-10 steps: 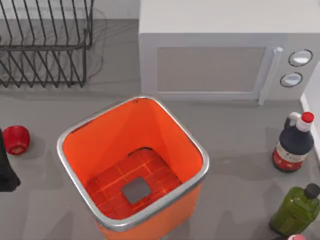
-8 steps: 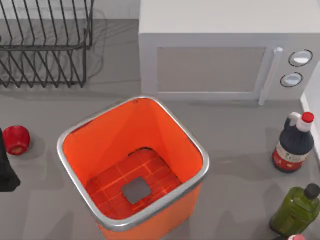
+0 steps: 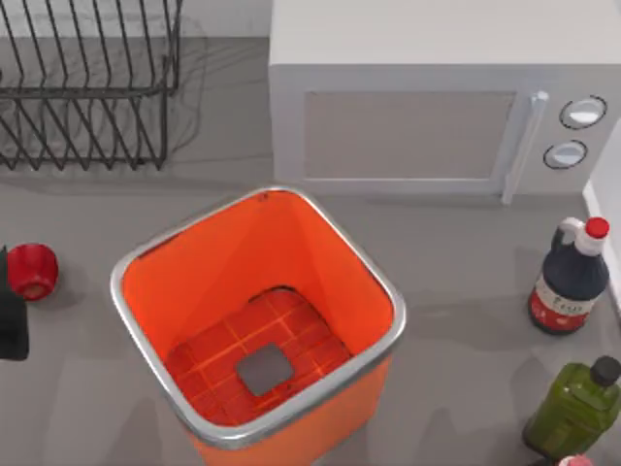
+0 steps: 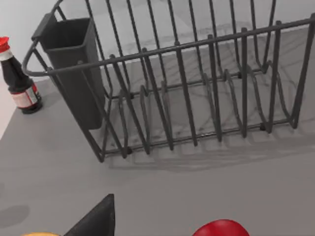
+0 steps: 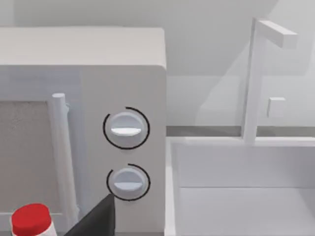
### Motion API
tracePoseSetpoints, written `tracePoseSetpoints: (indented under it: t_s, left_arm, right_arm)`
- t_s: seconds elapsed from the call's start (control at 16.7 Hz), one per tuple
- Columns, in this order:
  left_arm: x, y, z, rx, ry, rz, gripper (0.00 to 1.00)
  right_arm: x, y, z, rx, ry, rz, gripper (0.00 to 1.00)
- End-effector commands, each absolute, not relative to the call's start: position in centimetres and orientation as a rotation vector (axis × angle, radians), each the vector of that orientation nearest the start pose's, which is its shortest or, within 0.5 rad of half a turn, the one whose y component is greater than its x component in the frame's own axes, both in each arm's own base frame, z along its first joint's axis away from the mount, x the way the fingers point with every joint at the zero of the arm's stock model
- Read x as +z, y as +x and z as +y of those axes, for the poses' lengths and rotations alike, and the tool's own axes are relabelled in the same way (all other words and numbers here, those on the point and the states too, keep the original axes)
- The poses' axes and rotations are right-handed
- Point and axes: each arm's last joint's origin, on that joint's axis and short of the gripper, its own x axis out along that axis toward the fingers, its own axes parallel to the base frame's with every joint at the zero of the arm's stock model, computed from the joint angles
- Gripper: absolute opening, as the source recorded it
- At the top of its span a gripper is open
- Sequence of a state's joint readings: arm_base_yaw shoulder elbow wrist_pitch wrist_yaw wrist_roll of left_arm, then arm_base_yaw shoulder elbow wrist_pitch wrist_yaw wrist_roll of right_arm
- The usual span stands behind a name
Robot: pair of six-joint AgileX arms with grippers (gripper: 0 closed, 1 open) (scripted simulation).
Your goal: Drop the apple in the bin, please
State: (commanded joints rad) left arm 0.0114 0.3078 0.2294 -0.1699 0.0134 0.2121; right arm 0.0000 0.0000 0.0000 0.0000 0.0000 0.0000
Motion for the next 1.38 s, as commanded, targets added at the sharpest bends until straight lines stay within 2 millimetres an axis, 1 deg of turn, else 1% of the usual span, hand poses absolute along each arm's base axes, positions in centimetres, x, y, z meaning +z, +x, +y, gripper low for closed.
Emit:
tracePoseSetpoints:
  t_s: [0.18, 0.3, 0.48, 0.6, 0.78, 0.9, 1.02, 1.2, 1.38]
  left_arm:
    - [21.9, 13.9, 0.2, -0.081, 0.35, 0.423, 1.0]
    - [23.2, 15.9, 0.3, -0.138, 0.451, 0.552, 1.0]
    - [24.5, 19.7, 0.6, -0.262, 0.597, 0.748, 1.0]
    - [24.6, 22.7, 0.9, -0.367, 0.683, 0.873, 1.0]
    - [23.8, 27.3, 1.4, -0.547, 0.787, 1.037, 1.0]
    - [22.6, 30.1, 1.8, -0.672, 0.836, 1.126, 1.0]
    - [21.2, 32.4, 2.1, -0.791, 0.871, 1.196, 1.0]
    - [19.1, 34.9, 2.4, -0.936, 0.897, 1.264, 1.0]
    - [17.9, 36.0, 2.6, -1.009, 0.905, 1.293, 1.0]
  right_arm:
    - [16.0, 10.6, -0.1, 0.0, 0.0, 0.0, 1.0]
    - [16.0, 10.6, -0.1, 0.0, 0.0, 0.0, 1.0]
    - [16.0, 10.6, -0.1, 0.0, 0.0, 0.0, 1.0]
    - [16.0, 10.6, -0.1, 0.0, 0.0, 0.0, 1.0]
    - [16.0, 10.6, -0.1, 0.0, 0.0, 0.0, 1.0]
    - [16.0, 10.6, -0.1, 0.0, 0.0, 0.0, 1.0]
    - [16.0, 10.6, -0.1, 0.0, 0.0, 0.0, 1.0]
    - [16.0, 10.6, -0.1, 0.0, 0.0, 0.0, 1.0]
    - [16.0, 10.6, -0.1, 0.0, 0.0, 0.0, 1.0]
